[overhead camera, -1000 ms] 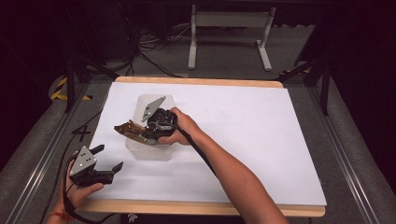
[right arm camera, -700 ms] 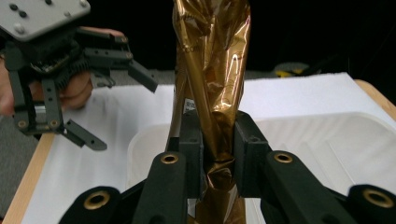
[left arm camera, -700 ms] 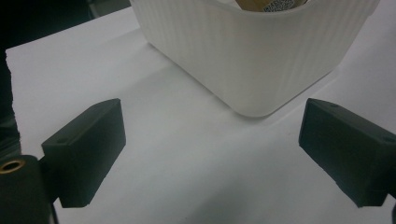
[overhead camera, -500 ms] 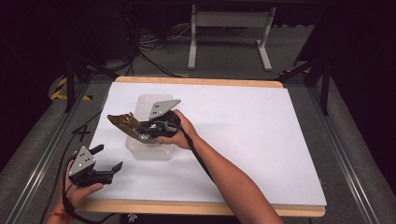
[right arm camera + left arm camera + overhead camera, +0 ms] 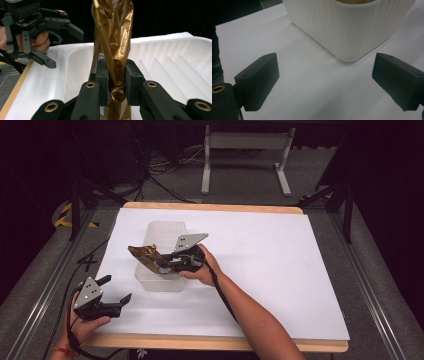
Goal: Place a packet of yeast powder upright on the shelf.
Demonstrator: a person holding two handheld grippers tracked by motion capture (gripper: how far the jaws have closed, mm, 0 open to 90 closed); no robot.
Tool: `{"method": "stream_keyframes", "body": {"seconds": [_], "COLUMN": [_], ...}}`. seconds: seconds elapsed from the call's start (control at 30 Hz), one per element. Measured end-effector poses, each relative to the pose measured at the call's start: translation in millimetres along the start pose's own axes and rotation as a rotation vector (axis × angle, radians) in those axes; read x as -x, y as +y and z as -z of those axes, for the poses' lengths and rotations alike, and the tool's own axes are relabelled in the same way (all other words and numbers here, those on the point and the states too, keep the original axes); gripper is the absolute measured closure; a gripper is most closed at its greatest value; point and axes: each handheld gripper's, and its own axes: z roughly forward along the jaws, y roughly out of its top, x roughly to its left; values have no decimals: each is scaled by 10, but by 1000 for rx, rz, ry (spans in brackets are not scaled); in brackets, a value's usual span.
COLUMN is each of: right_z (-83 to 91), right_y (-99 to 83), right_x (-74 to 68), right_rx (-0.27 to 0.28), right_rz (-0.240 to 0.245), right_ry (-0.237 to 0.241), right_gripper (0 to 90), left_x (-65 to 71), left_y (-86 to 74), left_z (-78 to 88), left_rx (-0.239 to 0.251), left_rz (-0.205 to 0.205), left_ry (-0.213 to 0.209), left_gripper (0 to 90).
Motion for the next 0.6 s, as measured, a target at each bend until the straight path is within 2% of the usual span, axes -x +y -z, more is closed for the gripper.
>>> {"method": "stream_keyframes", "body": {"seconds": [0.17, 0.4, 0.6], "right_z": [72, 184, 150], "right_y": [-40, -50, -28], "right_x": [27, 27, -11], "right_rx": [-1, -46, -86], "right_rz": [-11, 23, 34], "right_ry": [-13, -27, -28], "right_gripper": [748, 727, 722], "left_x": [-2, -10, -9], "left_y": [-4, -10, -15], "left_z": [6, 13, 18], "left_rx": [-2, -1, -7], "left_rz": [-3, -5, -3], "left_ry": [2, 3, 5], "left_gripper": [83, 82, 82]}}
